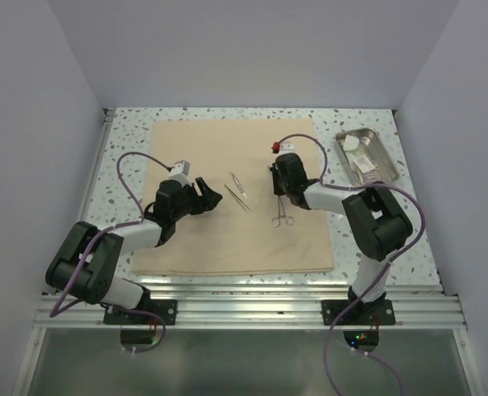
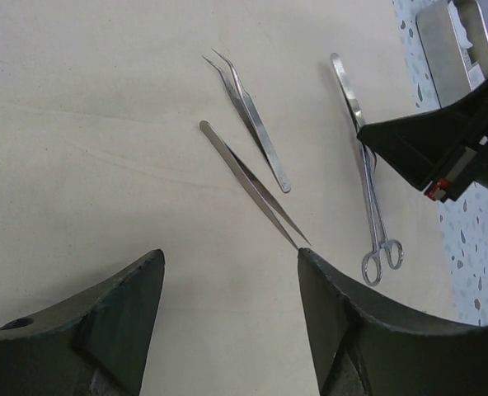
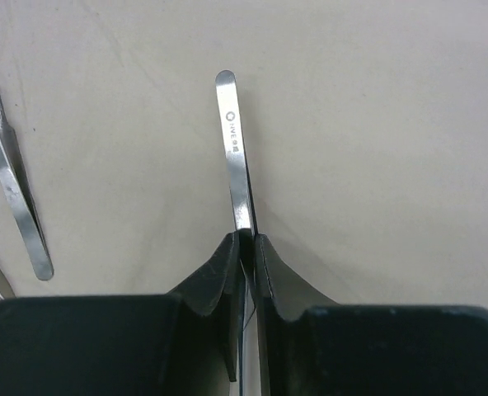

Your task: Prepare the surgical pack

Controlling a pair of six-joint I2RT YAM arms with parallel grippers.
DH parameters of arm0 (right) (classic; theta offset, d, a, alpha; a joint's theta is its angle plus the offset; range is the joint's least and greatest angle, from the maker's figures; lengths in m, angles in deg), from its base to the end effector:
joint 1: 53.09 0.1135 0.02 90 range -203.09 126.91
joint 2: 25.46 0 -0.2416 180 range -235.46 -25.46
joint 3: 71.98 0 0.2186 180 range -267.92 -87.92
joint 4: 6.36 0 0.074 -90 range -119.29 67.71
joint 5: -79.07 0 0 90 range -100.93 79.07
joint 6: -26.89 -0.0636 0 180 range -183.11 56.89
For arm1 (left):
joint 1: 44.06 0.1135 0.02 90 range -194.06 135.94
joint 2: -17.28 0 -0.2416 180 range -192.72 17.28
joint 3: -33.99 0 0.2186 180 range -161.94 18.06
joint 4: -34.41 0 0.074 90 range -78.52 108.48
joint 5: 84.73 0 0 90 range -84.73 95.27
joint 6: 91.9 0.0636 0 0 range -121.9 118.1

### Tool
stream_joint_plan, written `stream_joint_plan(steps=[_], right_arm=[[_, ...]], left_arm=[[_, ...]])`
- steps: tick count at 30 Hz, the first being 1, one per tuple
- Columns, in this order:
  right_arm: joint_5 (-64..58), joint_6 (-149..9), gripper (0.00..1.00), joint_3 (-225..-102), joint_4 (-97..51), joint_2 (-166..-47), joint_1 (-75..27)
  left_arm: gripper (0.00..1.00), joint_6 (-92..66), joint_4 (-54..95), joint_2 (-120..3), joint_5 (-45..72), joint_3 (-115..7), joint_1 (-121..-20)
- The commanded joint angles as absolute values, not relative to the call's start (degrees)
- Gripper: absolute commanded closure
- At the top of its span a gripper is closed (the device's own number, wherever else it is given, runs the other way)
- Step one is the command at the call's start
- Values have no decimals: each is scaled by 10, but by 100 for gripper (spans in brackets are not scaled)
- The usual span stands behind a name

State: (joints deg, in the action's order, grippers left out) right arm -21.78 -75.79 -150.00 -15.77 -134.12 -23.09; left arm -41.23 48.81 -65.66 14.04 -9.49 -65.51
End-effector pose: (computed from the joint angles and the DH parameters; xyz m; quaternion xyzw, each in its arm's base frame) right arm 0.3436 0.1846 0.1432 -0.0964 0.8982 0.0731 0.4227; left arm 0.2599 -0.1125 0.1564 -0.0902 0.8374 -0.3264 0.4291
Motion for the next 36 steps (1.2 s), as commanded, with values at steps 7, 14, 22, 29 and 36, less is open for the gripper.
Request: stream_joint_plan(steps=[7,14,22,29,36], right_arm=[[-353,-790,91,-1378,42,-1211,-229],[-324,-749,91,-1401,22,-1220,-223],[-492,-720,94,-1445,-83,-1195,-226],[-420,-770,100,-1557,-305,-1220,-381],[-417,-739,100,-1679,-427,-1292,-488]], left_arm=[[30,-395,499,-657,147,-115,-659],[30,-395,499,-659,148,-116,-659],[30,-394,497,-651,147,-115,-659],[30,-394,496,-648,147,-115,-663],[30,-397,496,-642,154,-113,-663]])
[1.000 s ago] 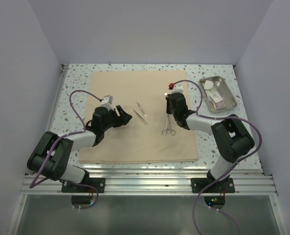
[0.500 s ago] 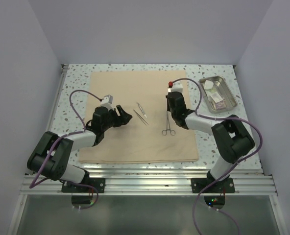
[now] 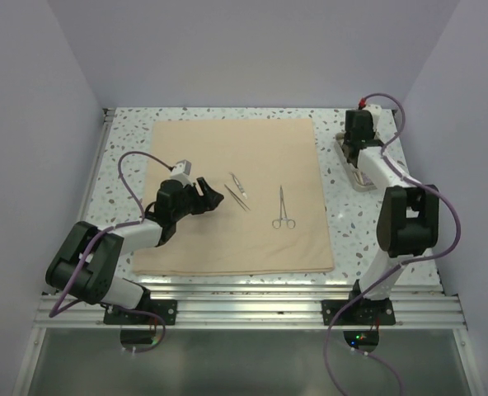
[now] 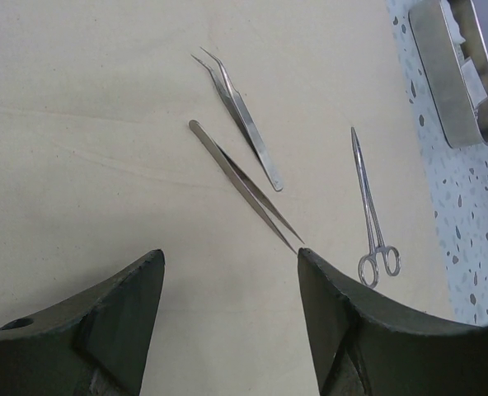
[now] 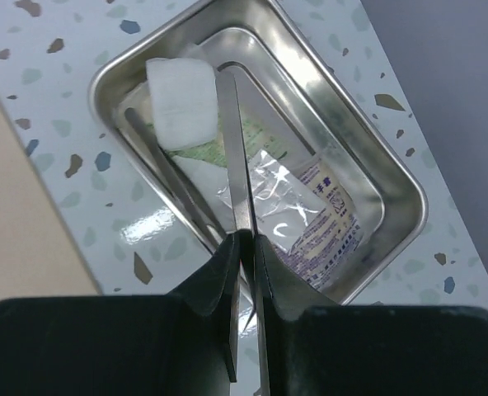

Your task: Prepare the surgical pack

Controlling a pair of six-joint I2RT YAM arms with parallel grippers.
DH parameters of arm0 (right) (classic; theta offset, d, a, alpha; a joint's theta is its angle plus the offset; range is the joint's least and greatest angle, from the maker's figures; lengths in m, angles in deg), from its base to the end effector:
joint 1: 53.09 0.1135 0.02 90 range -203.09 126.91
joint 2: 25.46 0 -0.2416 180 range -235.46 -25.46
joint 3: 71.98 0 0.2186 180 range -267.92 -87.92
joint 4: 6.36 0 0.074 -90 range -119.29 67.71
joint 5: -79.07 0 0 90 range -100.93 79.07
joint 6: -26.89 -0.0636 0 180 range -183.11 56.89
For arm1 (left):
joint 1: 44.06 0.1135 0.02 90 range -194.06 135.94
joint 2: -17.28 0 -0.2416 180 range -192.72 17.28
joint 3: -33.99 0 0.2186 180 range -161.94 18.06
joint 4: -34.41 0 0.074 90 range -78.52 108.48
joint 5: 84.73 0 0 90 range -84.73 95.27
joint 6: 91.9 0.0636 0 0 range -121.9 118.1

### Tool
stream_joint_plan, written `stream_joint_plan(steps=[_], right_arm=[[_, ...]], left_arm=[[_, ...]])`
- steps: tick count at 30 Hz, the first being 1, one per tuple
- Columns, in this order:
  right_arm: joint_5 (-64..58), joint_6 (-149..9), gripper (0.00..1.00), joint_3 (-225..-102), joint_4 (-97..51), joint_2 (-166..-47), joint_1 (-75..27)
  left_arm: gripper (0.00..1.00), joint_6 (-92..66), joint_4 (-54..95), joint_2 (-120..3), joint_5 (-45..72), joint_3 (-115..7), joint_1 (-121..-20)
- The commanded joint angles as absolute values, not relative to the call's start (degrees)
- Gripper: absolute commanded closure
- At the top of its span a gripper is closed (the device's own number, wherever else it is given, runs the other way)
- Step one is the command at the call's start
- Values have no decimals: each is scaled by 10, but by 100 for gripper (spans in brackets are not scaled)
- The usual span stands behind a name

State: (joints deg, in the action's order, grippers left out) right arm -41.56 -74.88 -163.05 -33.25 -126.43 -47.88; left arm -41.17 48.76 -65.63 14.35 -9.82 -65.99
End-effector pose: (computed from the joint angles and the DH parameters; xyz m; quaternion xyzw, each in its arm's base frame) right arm 0.3858 0.0026 0.2360 0.1674 0.8542 -0.1698 0.4621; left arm 0.2598 -0.1154 0.1581 -0.0844 0.8364 -0.3310 0.4287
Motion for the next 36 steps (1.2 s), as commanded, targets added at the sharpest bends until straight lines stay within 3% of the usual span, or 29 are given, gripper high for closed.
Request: stream_joint_plan(steps=[1,9,17,20,21,24,30,34,36], right_arm=[[-423,-737,100,-1690,-436,-1311,-495],[-375,-644,99,-1742,-421,-1364,-524],[-380,-559,97,-1712,-328,-1368,-529],[-377,-560,80,-1729,-334,-1377,-530],[-377,-560,68,-1733,-337,-1378,-529],[-404,-575,59,-1710,-316,-1351,-530],[-399,-613,57,-1677,-335,-1267,-498],[-303,-696,43,-1657,-378,-1211,-438],[-271,-734,43,-1645,-394,-1196,-395]], left_arm=[[30,-397,496,-642,155,-112,-662],[30,-399,496,-640,159,-113,-663],[30,-394,490,-633,153,-113,-663],[30,-394,489,-637,151,-113,-663],[30,-393,489,-638,153,-114,-663],[30,-392,492,-638,155,-113,-663],[30,-393,499,-641,157,-110,-662],[30,-393,503,-644,163,-110,-664],[30,-392,503,-642,161,-110,-664]])
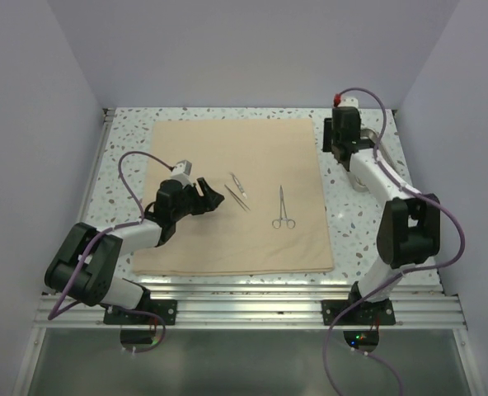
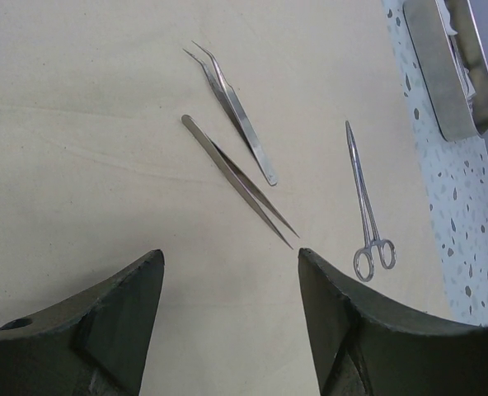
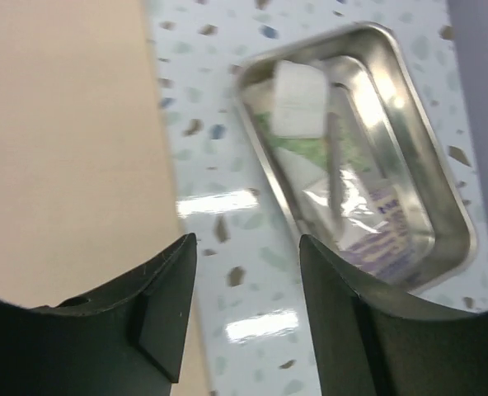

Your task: Prepare the surgical pack

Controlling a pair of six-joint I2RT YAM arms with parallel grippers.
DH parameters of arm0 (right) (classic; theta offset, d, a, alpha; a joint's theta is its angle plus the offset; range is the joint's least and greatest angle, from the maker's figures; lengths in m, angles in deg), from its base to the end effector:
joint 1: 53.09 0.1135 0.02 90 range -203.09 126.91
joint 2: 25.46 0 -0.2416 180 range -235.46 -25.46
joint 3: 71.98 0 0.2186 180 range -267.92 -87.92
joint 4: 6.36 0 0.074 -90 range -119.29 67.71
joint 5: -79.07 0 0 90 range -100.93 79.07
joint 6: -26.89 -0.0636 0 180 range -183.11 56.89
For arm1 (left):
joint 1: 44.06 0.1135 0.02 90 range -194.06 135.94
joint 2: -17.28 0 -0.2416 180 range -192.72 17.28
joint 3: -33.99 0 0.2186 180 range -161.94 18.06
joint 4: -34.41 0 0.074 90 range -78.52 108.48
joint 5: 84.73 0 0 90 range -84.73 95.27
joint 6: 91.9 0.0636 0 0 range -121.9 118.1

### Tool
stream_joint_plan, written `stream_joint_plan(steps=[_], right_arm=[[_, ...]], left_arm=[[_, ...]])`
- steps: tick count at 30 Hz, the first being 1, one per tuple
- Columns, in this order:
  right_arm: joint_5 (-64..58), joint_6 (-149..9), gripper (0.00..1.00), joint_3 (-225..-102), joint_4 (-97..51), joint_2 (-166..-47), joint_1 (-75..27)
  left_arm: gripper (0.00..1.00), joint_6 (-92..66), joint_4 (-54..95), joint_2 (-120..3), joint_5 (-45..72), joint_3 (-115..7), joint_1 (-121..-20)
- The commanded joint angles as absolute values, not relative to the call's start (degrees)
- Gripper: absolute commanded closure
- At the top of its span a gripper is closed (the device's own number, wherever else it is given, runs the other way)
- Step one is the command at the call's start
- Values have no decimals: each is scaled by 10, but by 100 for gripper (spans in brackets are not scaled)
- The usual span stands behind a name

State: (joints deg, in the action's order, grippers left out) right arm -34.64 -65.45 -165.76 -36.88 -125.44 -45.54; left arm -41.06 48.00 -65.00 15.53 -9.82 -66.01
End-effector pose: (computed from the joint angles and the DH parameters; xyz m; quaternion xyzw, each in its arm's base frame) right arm 0.3852 0.0253 0.2488 0.0523 0.8781 -0.1451 0.4530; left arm 0.2579 -0.1161 0.1595 -0.0780 0.8372 -0.3374 0.4233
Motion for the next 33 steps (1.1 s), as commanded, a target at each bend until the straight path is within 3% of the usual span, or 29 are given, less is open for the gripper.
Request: stream_joint_plan(steps=[1,6,11,15,19,33], right_arm=[[-267,-749,44,-1625,-398,-1181,-380],[-223,-811,52,-1581,-367,-1177,-275],[-180,-800,49,-1587,-338,-1237,-198],[-190,-812,55,-1591,-314,-1290,-143],[-188,-803,60,-1634,-317,-1343,-113],[-204,-780,62,-1700,-325,-1440,-83]], left_arm=[[30,-390,499,-639,157,-111,-663],[30,-386,497,-635,150,-109,-664],[30,-385,496,-632,148,-109,-664],[30,-383,492,-623,142,-106,-664],[30,-385,491,-620,139,-106,-663],[30,-399,472,-628,126,-113,-660]])
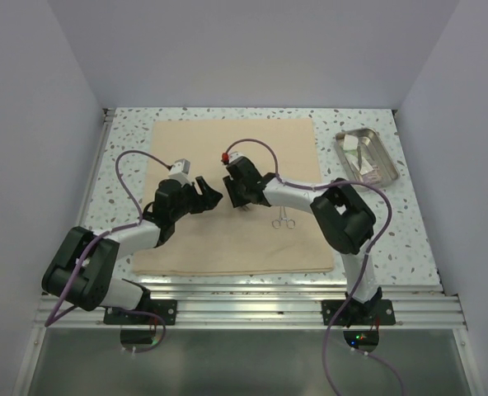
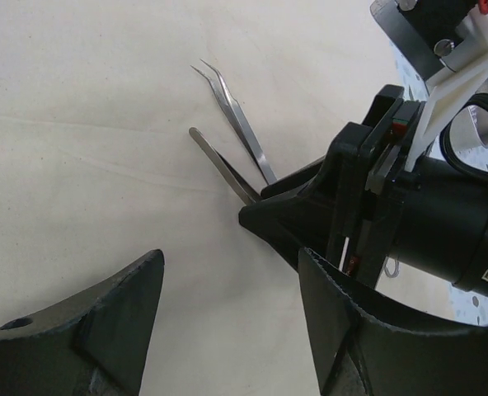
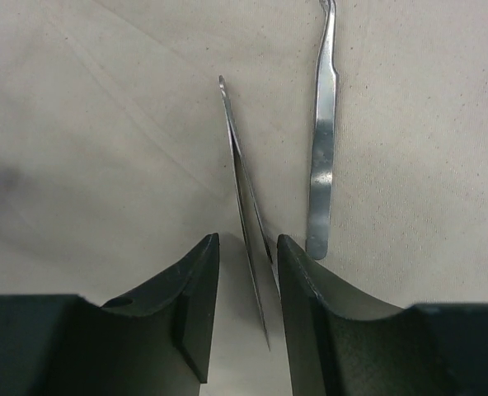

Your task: Prepare the surgical pack

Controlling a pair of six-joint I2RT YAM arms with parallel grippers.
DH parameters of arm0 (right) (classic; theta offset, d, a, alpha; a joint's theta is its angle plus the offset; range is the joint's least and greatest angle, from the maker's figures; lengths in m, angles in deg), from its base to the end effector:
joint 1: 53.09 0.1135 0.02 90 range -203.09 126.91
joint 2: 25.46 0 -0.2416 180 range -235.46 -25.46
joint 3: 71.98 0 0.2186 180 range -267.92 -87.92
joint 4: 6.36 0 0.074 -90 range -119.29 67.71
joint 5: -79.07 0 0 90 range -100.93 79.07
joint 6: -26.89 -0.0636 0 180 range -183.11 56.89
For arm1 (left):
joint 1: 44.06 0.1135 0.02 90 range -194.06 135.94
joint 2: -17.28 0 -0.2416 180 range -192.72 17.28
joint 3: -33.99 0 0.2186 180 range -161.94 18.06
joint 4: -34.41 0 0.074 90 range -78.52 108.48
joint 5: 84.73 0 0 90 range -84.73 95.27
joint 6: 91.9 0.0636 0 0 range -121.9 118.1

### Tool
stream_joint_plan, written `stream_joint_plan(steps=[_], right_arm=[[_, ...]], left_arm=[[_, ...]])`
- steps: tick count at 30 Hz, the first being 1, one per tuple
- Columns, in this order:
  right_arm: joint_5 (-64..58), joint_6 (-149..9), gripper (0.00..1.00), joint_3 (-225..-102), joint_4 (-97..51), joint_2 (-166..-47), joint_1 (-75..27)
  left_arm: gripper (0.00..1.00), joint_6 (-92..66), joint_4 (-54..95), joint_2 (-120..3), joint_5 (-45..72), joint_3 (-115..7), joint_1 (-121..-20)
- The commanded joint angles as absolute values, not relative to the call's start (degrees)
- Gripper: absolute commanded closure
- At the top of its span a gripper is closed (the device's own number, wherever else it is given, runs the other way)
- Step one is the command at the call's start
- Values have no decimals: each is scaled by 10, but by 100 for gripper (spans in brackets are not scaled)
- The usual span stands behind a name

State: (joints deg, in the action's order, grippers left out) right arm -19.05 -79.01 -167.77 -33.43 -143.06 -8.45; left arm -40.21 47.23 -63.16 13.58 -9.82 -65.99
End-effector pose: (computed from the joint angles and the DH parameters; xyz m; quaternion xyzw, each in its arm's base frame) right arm 0.3087 0.2922 0.1432 -0.2077 0.9109 0.1193 0.3360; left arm 0.2568 -0.1133 0.1660 -0.0799 0.8327 -0.3258 0.4406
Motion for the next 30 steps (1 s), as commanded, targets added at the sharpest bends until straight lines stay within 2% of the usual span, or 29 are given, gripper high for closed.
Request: stream_joint_plan(steps=[1,7,11,13,19,23,30], right_arm=[[-205,-780,64,-1699,-324,-1440,-82],[-200,-773,75,-1697,-324,-1441,-82],[-194,-766,92,-1698,-324,-1441,-82],[-188,-766,97,-1697,-324,-1436,-82],[-187,-778,100,-1667,-305,-1373,-82],[-252,-813,100,-1640,-311,-1306,-85],[-507,-988,100,-1540,-334,-1175,-95]], left_arm=[[30,-398,473,-628,126,-113,-659],[30,-399,472,-626,126,-113,-659],[30,-398,472,-625,127,-112,-659],[30,-397,471,-624,128,-112,-658],[30,-397,474,-623,129,-110,-659],[30,-396,474,-623,129,-110,-659],[30,-396,479,-626,130,-109,-659]])
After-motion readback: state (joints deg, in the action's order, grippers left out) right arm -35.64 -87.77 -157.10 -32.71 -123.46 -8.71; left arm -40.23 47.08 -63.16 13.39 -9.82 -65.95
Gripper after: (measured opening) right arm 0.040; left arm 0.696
